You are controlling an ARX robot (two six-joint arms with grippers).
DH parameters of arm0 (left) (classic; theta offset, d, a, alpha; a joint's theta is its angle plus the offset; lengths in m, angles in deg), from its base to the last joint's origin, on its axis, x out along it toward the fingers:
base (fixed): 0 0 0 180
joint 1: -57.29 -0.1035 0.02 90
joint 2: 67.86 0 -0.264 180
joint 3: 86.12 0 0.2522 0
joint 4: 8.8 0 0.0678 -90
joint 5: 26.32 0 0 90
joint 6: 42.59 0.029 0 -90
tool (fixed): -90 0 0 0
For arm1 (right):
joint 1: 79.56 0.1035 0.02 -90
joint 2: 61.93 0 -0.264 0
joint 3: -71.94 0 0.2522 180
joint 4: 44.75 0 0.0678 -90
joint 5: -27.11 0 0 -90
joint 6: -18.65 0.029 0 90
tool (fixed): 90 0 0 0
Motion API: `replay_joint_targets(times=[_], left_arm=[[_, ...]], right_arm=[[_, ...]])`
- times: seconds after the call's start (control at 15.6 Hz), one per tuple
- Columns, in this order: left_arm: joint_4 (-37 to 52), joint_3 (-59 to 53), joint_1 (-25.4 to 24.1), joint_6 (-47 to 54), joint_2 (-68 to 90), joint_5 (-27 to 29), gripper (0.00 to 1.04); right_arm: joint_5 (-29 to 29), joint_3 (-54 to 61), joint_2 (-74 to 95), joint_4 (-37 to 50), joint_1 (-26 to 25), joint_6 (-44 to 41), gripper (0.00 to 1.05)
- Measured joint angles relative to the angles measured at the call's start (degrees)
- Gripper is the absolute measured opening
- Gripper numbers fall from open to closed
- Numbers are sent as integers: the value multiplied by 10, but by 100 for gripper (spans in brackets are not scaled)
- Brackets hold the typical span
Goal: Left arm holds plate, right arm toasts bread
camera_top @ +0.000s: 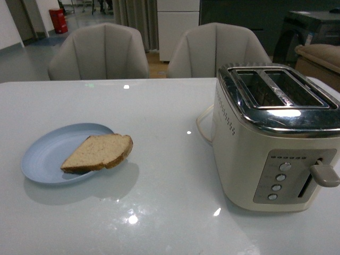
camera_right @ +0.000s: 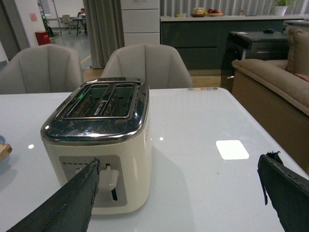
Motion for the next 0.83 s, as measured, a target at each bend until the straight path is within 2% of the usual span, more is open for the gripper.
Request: replay_joint_targets(times=[0.83], left_arm=[[0, 0, 0, 0, 0, 0, 98]], right_arm=[[0, 0, 0, 0, 0, 0, 98]])
